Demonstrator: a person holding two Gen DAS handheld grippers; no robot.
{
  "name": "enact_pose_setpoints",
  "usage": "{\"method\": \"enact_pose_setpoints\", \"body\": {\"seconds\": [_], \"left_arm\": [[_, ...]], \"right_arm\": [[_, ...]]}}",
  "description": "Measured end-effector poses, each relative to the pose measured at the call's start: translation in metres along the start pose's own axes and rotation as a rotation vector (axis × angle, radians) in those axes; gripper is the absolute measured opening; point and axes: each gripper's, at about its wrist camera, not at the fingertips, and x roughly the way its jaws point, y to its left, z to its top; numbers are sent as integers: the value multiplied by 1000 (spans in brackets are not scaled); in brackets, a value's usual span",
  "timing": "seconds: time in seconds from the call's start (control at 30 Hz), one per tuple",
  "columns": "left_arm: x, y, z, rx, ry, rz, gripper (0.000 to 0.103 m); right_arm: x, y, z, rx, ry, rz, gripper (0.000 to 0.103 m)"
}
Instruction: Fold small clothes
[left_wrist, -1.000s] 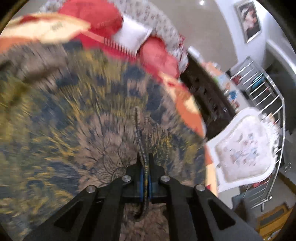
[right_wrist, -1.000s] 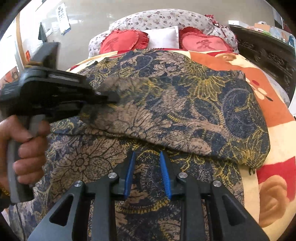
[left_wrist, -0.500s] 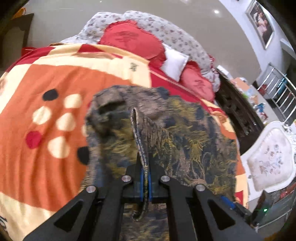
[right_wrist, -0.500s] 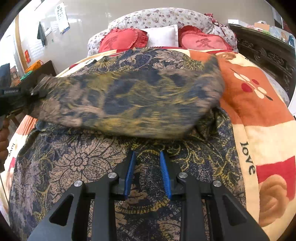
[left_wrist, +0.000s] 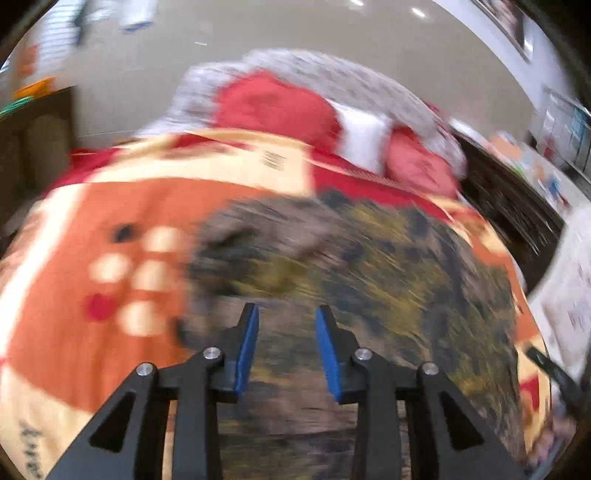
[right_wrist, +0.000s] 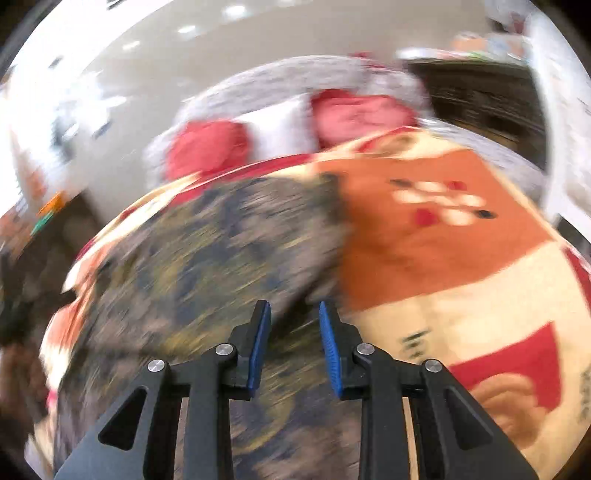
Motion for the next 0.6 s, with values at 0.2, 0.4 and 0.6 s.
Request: {"method": "enact_pose_setpoints", "body": {"seconds": [0.2,0.4,0.6], "left_arm": [[62,-12,-25,185,89,204,28],[60,0,-29,228,62,296,26],[54,15,-23,199,44,290,21]], "right_arm": [[33,-14,17,-75,99,51,33],[66,-18,19,-155,257,188,34],[65,-62,6,-89,300,8,11]]}}
